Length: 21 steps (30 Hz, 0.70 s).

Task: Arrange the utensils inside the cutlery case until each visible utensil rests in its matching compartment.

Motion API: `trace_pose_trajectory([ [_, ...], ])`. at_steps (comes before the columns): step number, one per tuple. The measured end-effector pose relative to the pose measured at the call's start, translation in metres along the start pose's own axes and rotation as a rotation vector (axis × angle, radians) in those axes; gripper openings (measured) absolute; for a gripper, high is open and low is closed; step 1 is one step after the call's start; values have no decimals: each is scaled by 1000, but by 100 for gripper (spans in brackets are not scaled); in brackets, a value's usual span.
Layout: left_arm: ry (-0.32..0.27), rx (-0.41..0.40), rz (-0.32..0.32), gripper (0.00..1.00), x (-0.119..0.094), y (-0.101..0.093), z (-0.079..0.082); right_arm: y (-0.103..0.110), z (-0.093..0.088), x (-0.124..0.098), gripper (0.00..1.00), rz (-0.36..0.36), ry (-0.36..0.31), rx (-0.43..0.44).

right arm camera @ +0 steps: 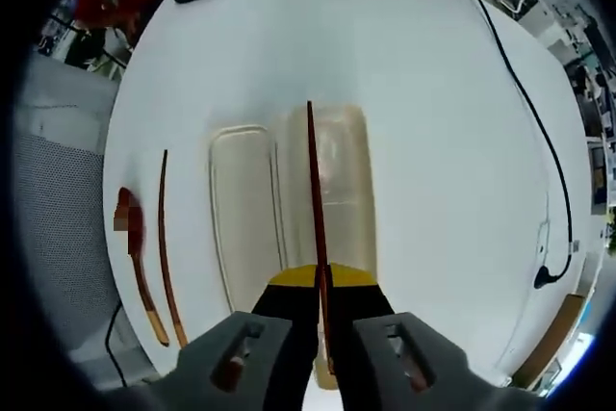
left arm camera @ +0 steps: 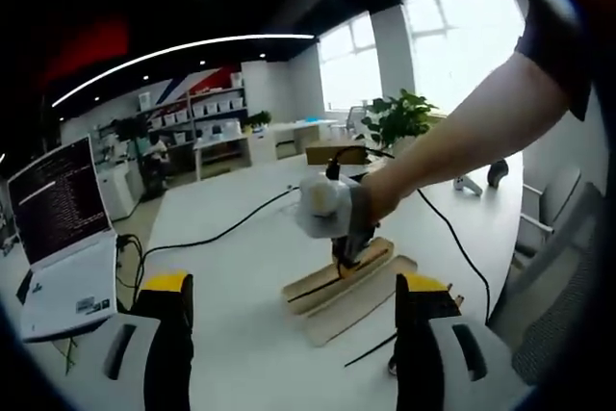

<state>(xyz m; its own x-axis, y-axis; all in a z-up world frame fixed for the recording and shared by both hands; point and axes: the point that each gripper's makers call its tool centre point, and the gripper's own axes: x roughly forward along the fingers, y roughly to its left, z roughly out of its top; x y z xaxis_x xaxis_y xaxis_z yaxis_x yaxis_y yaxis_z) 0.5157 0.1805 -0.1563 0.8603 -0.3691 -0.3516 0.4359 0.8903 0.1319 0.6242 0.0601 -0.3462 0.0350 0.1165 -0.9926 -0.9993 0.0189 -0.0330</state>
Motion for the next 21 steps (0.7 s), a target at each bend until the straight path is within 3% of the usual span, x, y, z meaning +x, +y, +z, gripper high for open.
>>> trace_pose_trajectory([
  [14, 4, -7, -3, 89, 1, -1, -1, -4, -8, 13, 0, 18, 6, 4],
  [19, 5, -6, -3, 89, 2, -1, 0, -2, -6, 11, 0, 49, -30, -19],
  [21, 5, -8, -3, 89, 2, -1, 0, -4, -3, 8, 2, 26, -60, -7],
])
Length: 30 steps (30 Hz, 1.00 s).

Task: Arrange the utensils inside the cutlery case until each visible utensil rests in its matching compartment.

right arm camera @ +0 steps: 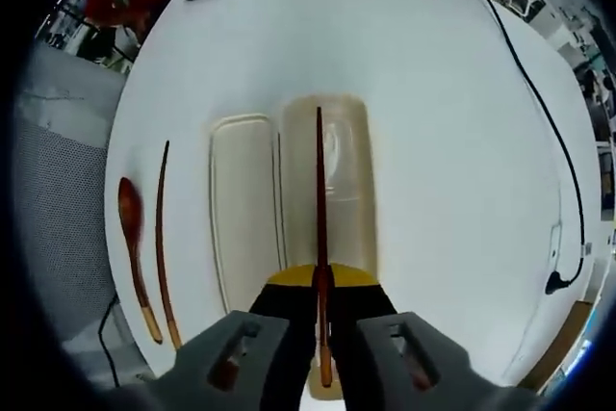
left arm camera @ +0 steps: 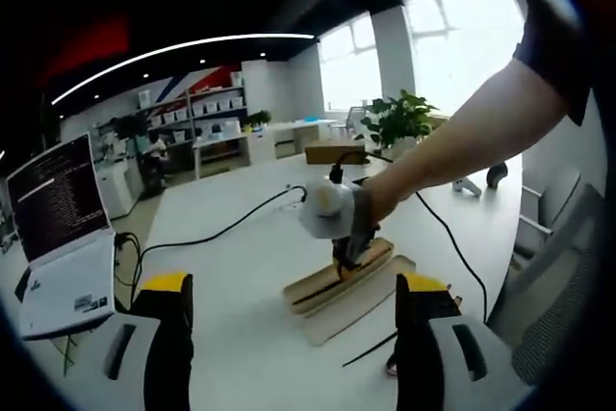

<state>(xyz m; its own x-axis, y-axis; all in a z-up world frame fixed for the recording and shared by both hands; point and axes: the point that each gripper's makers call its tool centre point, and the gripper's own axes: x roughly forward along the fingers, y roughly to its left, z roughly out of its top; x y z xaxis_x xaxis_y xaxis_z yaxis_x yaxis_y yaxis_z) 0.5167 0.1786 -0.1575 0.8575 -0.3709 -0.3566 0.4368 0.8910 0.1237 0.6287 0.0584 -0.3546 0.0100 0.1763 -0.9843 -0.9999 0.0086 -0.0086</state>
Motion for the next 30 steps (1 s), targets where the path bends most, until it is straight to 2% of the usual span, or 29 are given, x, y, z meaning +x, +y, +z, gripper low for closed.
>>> trace_pose_trajectory([
  [5, 0, 0, 2, 90, 0, 0, 0, -1, 4, -10, 7, -15, -97, 74],
  [9, -8, -10, 15, 93, 0, 3, 2, -2, 8, -21, 7, -37, -183, 139],
  [10, -9, -12, 17, 93, 0, 3, 2, 2, 4, -25, 6, -28, -181, 134],
  [11, -10, -18, 19, 93, -1, 4, 2, 2, 6, -28, 6, -44, -203, 139],
  [12, -10, -28, 23, 93, -1, 6, 1, -1, 10, -34, 6, -82, -254, 156],
  [16, -15, -38, 37, 93, -2, 9, 1, 9, 13, -53, 9, -118, -335, 210],
  [20, -19, -50, 44, 94, -2, 11, 1, 13, 16, -75, 9, -177, -453, 293],
  [23, -23, -81, 46, 98, -2, 12, 1, 17, 15, -86, 9, -221, -483, 302],
  [27, -26, -90, 62, 97, -3, 16, 0, 20, 14, -106, 10, -269, -565, 357],
  [30, -31, -119, 69, 97, -5, 19, 0, 25, 13, -116, 10, -279, -615, 405],
])
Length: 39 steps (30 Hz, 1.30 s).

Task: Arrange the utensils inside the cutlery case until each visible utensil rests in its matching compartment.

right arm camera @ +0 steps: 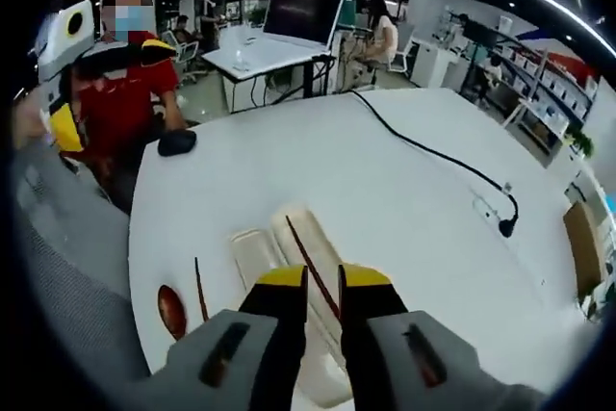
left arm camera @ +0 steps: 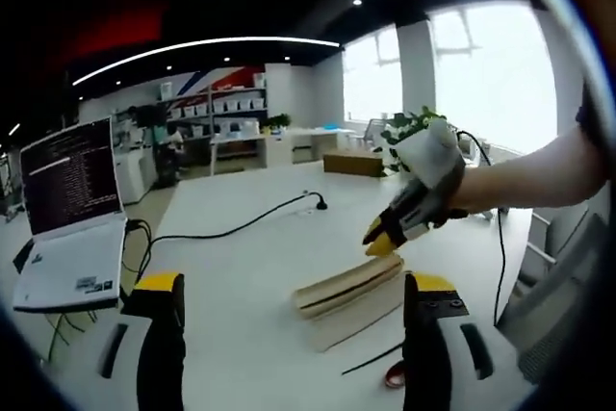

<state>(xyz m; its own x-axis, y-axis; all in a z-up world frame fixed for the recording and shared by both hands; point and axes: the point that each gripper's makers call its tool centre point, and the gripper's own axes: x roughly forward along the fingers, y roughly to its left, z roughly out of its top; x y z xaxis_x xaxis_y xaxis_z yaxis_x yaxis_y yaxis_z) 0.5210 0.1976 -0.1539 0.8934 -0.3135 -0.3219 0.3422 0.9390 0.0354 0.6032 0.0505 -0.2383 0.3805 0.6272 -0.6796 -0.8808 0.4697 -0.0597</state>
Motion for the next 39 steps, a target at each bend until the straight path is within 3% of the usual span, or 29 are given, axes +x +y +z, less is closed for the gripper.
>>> trace_pose_trajectory([
  [5, -2, -30, 8, 98, -1, 3, -1, -4, 4, -18, 10, -38, -83, 76],
  [14, 5, -29, 7, 98, 0, 3, -3, -2, -10, -46, 12, -62, -127, 158],
  [23, 14, -22, 16, 98, 0, 5, -5, 15, -37, -59, 19, -41, -97, 181],
  [39, 26, -17, 12, 98, 0, 3, -7, 48, -70, -63, 29, 53, -11, 119],
])
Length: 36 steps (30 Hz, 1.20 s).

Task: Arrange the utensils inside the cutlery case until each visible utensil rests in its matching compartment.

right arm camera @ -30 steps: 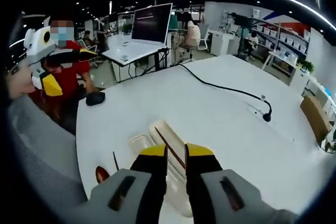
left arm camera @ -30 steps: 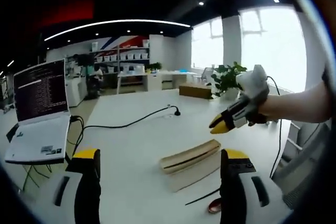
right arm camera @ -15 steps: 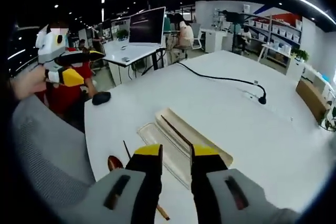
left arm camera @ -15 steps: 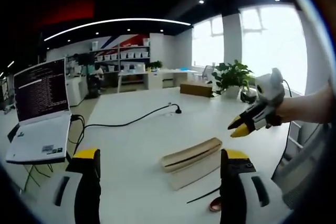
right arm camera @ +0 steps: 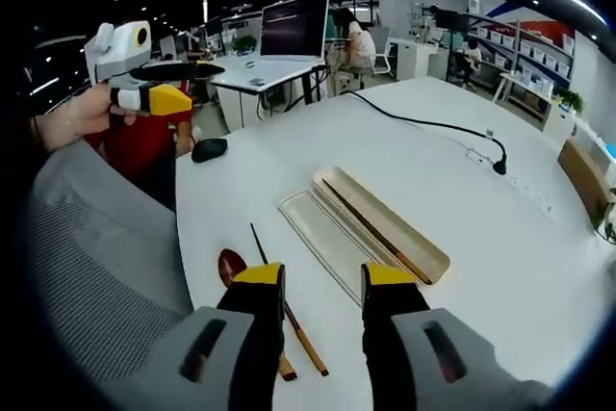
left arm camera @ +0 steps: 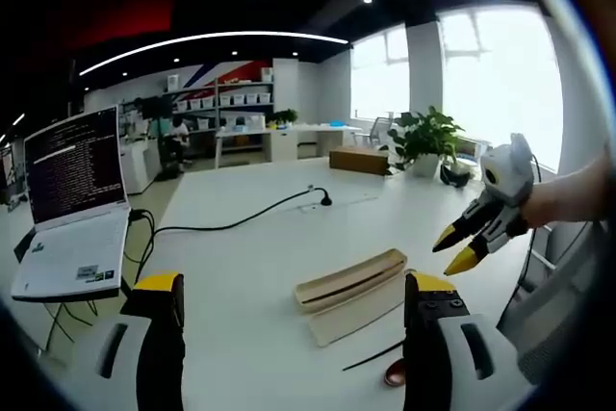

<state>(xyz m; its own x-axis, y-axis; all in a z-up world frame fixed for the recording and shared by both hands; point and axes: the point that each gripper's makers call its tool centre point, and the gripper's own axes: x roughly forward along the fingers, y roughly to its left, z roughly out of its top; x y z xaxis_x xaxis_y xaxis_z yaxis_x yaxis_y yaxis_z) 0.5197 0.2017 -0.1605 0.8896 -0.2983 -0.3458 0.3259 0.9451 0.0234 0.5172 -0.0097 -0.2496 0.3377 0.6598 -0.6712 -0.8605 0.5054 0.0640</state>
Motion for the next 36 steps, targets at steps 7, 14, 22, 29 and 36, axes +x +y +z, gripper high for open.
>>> trace_pose_trajectory([
  [7, -2, 5, -3, 98, -1, -1, 1, 12, -19, 4, 28, 58, 89, -74],
  [14, -8, 4, -4, 98, -2, -1, 2, 25, -42, 17, 27, 128, 191, -150],
  [22, -13, 1, 4, 98, -3, 1, 4, 41, -58, 35, 25, 197, 266, -211],
  [29, -17, 0, 3, 98, -3, 1, 5, 46, -62, 45, 23, 224, 304, -252],
  [36, -17, 3, -4, 98, -2, -1, 5, 47, -66, 58, 22, 246, 347, -305],
])
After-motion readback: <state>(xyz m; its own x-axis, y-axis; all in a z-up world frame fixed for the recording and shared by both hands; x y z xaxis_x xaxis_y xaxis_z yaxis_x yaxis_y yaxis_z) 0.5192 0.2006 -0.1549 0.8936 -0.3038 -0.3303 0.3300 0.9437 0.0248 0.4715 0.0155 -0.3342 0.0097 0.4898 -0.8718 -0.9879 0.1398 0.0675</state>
